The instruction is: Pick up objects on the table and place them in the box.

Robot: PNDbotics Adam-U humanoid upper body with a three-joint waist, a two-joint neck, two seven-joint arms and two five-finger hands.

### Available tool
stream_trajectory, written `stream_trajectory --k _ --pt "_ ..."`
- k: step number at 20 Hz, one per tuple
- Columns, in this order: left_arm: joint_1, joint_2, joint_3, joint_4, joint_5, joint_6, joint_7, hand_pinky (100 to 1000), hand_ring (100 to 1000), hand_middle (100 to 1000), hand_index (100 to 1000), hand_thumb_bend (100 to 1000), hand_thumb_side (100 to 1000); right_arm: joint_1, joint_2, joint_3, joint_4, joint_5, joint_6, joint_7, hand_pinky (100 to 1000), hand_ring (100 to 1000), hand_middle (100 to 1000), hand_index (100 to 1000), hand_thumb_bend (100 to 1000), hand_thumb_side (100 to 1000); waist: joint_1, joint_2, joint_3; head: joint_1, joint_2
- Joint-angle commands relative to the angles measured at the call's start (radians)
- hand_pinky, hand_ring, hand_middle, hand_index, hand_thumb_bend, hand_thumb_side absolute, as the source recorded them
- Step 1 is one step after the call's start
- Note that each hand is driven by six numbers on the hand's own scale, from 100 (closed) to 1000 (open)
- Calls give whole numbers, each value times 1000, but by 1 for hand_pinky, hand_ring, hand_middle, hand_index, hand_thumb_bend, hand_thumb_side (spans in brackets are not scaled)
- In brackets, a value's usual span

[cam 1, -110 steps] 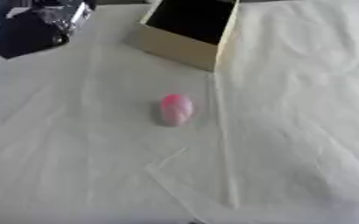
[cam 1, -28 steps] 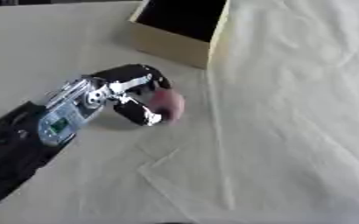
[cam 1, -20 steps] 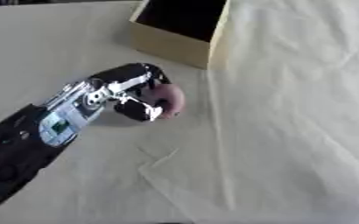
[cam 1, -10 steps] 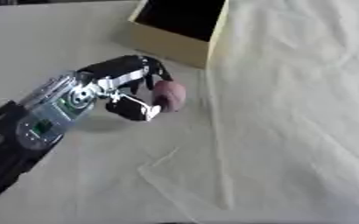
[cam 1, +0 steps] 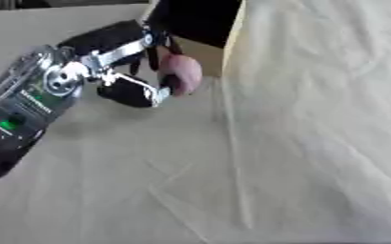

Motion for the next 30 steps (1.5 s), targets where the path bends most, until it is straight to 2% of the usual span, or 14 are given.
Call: stream_trajectory --k 1,7,10,16,20,25,30 --pt "-77 16 54 43 -50 -29 29 405 590 734 762 100 221 -22 -17 -5 -19 -2 -6 3 830 660 573 780 100 665 -2 -16 -6 1 -22" --pt "-196 -61 94 262 -163 -124 74 411 593 734 763 100 215 -40 -12 0 -19 -4 -10 7 830 661 573 780 100 665 2 -6 -26 9 -45" --pt "-239 -111 129 373 -220 -153 115 401 588 731 761 100 229 -50 -10 2 -19 -5 -12 10 830 661 573 780 100 665 3 3 -43 18 -66" --pt "-290 -174 191 556 -333 -197 198 403 587 725 755 100 230 -73 -9 7 -19 -10 -16 16 830 657 572 780 100 667 14 30 -87 49 -116" --pt "-305 -197 220 645 -385 -227 229 414 590 713 744 100 231 -86 -10 7 -19 -15 -18 16 831 656 571 780 100 667 23 48 -114 65 -139" --pt "-320 -218 240 741 -439 -259 233 417 582 674 710 100 230 -92 -8 7 -19 -19 -19 17 831 656 570 779 100 669 35 60 -133 77 -150" --pt "-319 -227 254 794 -471 -280 220 410 571 629 670 100 221 -89 -6 3 -19 -20 -18 14 831 655 570 779 100 670 41 63 -138 79 -144"
